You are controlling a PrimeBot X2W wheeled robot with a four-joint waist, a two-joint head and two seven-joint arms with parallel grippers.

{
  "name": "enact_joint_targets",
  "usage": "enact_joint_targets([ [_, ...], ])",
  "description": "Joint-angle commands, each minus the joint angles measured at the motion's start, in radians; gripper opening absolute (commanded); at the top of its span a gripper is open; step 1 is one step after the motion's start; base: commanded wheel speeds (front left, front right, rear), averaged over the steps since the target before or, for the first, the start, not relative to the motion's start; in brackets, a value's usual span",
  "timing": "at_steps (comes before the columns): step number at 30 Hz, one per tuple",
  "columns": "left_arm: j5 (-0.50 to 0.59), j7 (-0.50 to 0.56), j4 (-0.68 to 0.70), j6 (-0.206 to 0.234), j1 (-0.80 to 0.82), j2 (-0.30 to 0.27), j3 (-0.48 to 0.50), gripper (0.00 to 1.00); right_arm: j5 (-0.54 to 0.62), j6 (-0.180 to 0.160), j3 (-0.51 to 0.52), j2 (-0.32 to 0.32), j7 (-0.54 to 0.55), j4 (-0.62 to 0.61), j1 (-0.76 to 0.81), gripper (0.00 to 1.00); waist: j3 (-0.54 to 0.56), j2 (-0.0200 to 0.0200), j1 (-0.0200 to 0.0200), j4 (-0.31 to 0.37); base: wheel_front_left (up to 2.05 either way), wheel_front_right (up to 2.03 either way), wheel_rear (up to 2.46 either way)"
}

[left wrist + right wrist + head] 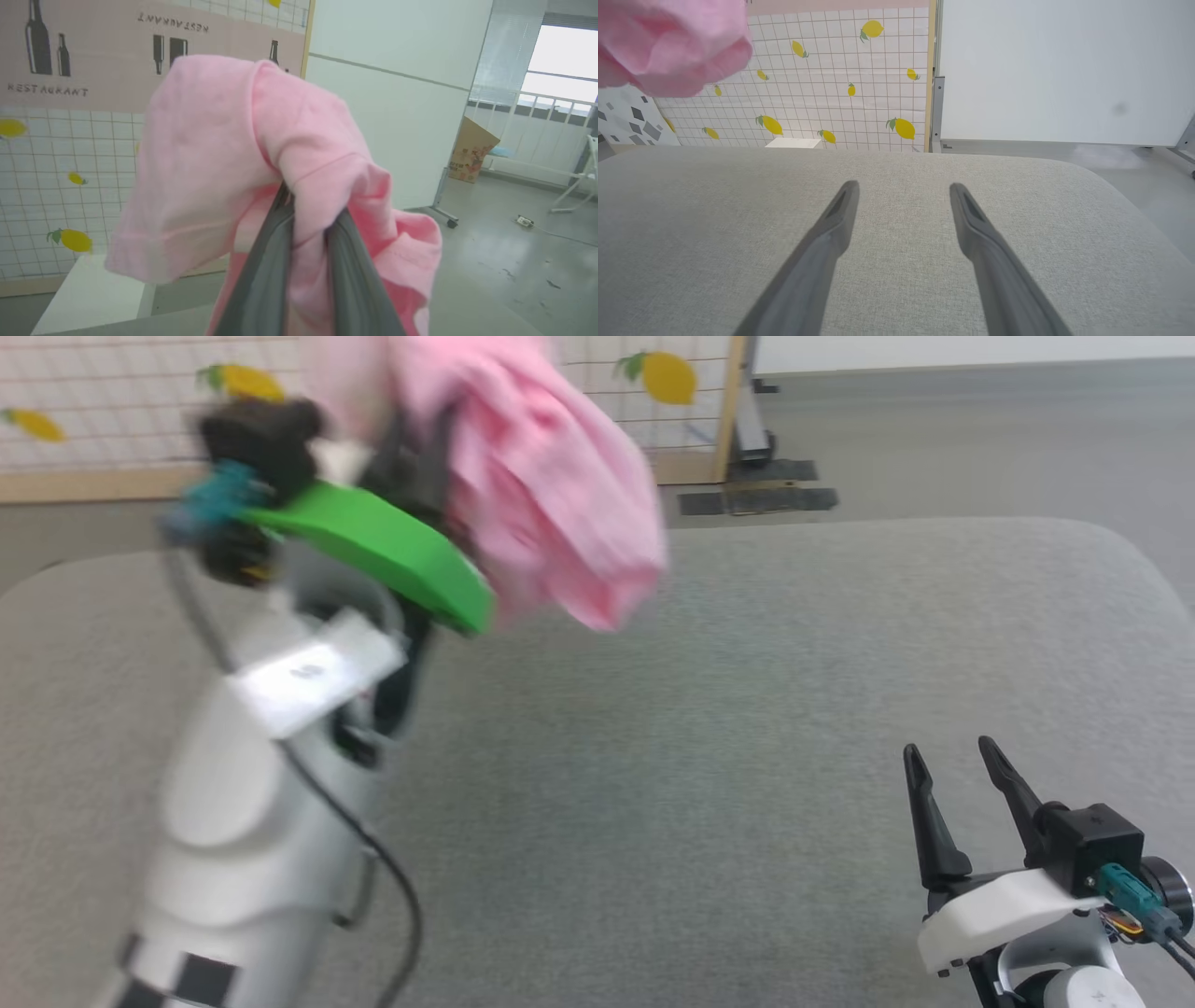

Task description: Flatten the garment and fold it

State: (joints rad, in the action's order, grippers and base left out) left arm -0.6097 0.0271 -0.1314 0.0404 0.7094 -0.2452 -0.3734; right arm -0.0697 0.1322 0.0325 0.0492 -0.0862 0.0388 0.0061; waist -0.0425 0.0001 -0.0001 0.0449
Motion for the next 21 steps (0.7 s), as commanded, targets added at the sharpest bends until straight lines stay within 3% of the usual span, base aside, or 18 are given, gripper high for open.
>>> enact_joint_targets([
  [1,-0.015,0.015,-0.029,-0.008,-0.034,0.023,-0.022,0.00,0.010,-0.002,-0.004,0.001,0.008,-0.011,0.012,1.00,0.008,-0.0001,0.0001,0.046,0.00,0.00,0.00],
  [9,-0.062,0.108,-0.247,-0.011,-0.157,0.127,-0.144,0.00,0.037,-0.002,-0.011,0.001,0.029,-0.035,0.008,1.00,-0.022,-0.0001,0.0001,0.106,0.00,0.00,0.00],
  [21,-0.048,0.354,-0.568,0.047,-0.217,0.141,-0.261,0.00,0.043,-0.002,-0.032,0.001,0.027,-0.034,-0.007,1.00,-0.054,-0.0001,0.0001,0.132,0.00,0.00,0.00],
])
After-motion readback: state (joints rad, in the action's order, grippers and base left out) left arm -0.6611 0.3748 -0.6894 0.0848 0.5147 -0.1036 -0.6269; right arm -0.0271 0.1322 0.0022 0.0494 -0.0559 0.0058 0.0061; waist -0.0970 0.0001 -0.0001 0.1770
